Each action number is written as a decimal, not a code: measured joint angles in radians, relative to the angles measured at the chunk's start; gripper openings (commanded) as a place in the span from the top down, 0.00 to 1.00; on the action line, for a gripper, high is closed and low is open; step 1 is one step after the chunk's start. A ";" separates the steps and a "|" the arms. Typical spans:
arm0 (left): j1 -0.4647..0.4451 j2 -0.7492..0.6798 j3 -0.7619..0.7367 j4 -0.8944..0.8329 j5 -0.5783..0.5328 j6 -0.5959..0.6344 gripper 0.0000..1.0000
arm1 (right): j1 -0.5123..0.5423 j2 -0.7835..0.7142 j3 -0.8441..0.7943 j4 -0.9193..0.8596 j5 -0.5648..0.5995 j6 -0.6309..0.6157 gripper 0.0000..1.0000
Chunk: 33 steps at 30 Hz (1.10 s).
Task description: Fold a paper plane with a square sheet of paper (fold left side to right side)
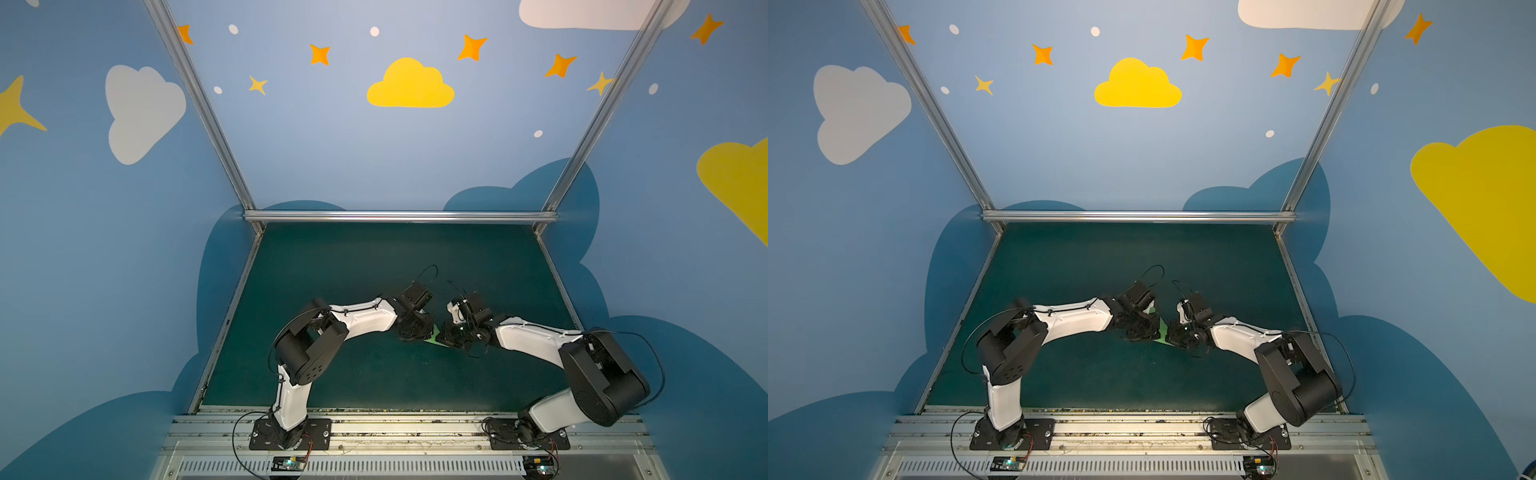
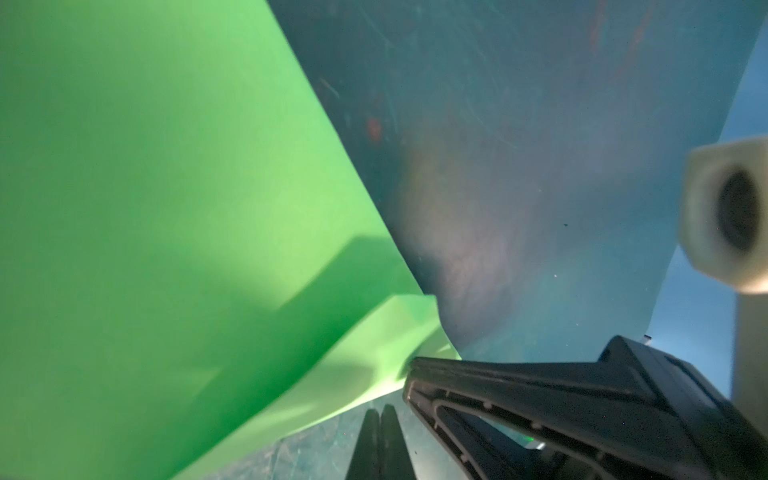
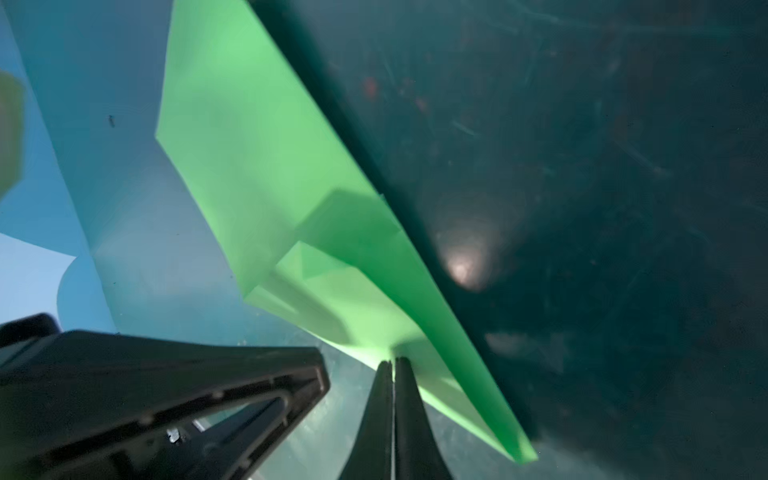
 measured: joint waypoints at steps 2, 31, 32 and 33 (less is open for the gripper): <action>0.003 0.000 -0.010 0.008 0.000 0.000 0.96 | 0.000 0.008 -0.002 0.008 0.001 0.002 1.00; 0.163 -0.122 -0.329 0.257 0.048 0.000 0.96 | -0.007 0.003 -0.061 0.092 -0.003 0.018 1.00; 0.169 -0.130 -0.342 0.267 0.048 0.000 0.96 | -0.007 0.003 -0.062 0.093 -0.003 0.019 1.00; 0.175 -0.139 -0.358 0.280 0.048 0.000 0.96 | -0.007 0.003 -0.062 0.094 -0.003 0.019 1.00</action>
